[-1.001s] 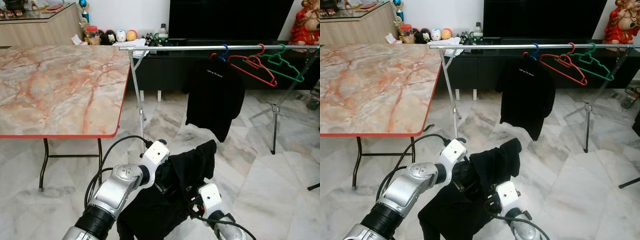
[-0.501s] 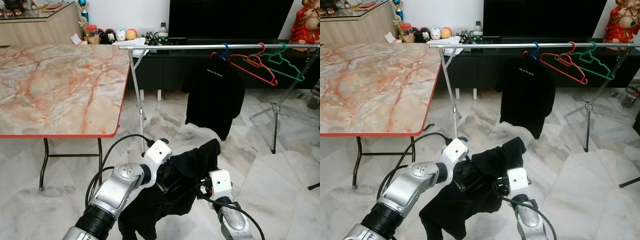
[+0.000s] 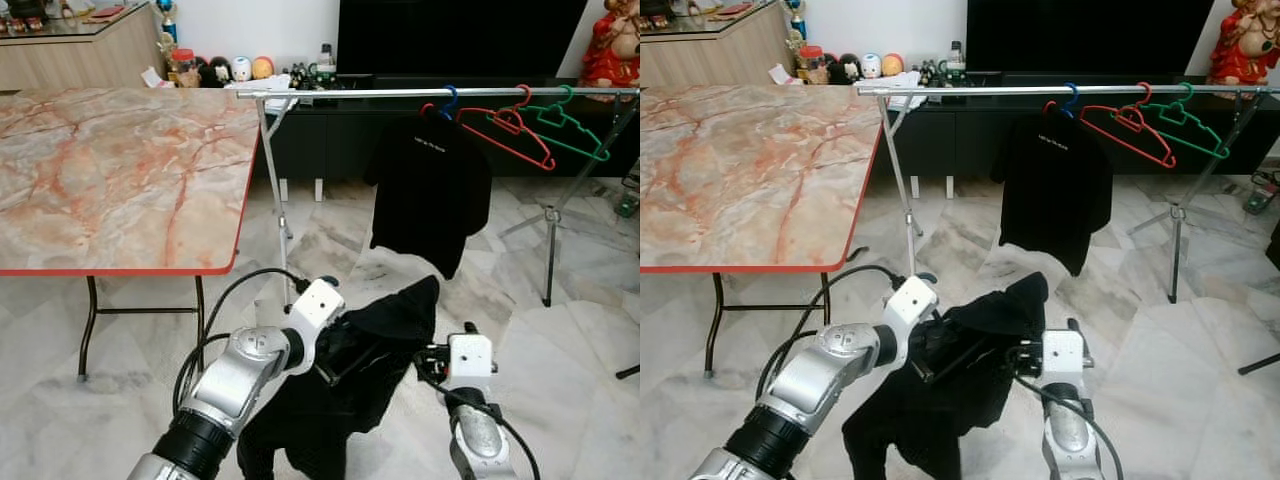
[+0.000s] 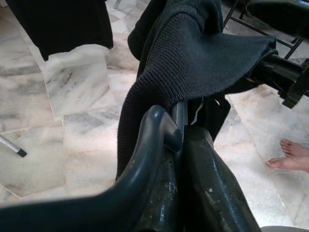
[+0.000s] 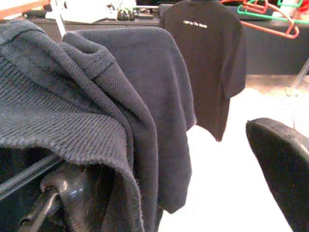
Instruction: Hang hanger
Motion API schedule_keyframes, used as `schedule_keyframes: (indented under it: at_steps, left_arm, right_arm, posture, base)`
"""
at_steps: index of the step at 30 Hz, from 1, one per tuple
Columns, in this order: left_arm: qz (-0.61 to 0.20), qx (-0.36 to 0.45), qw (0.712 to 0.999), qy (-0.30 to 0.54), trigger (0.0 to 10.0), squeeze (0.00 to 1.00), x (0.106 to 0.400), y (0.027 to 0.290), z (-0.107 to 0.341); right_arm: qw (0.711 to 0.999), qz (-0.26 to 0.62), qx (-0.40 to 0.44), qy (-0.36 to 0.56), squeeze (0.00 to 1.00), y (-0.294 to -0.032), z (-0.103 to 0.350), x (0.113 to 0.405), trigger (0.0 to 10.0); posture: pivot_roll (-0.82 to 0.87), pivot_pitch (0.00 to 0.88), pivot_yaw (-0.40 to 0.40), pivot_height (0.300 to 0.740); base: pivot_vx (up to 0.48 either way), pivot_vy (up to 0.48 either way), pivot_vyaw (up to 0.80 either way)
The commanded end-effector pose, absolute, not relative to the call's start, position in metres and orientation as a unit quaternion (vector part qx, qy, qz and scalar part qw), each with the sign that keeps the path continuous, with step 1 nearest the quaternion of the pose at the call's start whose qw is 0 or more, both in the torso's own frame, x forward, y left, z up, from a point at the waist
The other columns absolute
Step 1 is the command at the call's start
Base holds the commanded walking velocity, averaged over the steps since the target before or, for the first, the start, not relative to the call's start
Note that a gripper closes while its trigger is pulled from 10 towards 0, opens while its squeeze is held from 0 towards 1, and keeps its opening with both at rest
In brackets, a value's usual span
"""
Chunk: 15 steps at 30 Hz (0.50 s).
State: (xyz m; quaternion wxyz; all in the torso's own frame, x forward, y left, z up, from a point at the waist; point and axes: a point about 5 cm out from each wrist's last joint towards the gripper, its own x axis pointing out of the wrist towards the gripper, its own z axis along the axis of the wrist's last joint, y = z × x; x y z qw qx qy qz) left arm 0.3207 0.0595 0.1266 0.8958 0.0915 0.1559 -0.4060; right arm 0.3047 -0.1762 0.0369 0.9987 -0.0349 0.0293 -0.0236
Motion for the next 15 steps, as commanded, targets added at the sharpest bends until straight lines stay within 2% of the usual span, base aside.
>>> schedule_keyframes:
  at_steps: [1,9,10,15]
  left_arm:
    - [-0.406,0.085,0.900,0.133,10.0,0.00,0.324,0.059,0.137]
    - [-0.414,0.077,0.898,0.125,10.0,0.00,0.322,0.057,0.141]
    - [-0.417,0.079,0.897,0.125,10.0,0.00,0.322,0.056,0.141]
    - [-0.417,0.078,0.897,0.126,10.0,0.00,0.322,0.056,0.141]
  right_arm:
    - [0.999,-0.012,-0.009,0.038,0.00,-0.170,0.036,0.306,10.0]
    - [0.998,0.030,-0.011,0.051,0.00,-0.157,0.033,0.306,10.0]
    - [0.996,0.064,0.002,0.064,0.00,-0.150,0.031,0.307,10.0]
    - [0.994,0.092,-0.038,0.054,0.00,-0.143,0.035,0.309,10.0]
  posture:
    - [0.07,0.072,0.007,0.740]
    - [0.08,0.074,0.005,0.740]
    - [0.08,0.074,0.004,0.740]
    - [0.08,0.074,0.004,0.740]
  base:
    - [0.000,0.000,0.00]
    - [0.000,0.000,0.00]
    - [0.000,0.000,0.00]
    - [0.000,0.000,0.00]
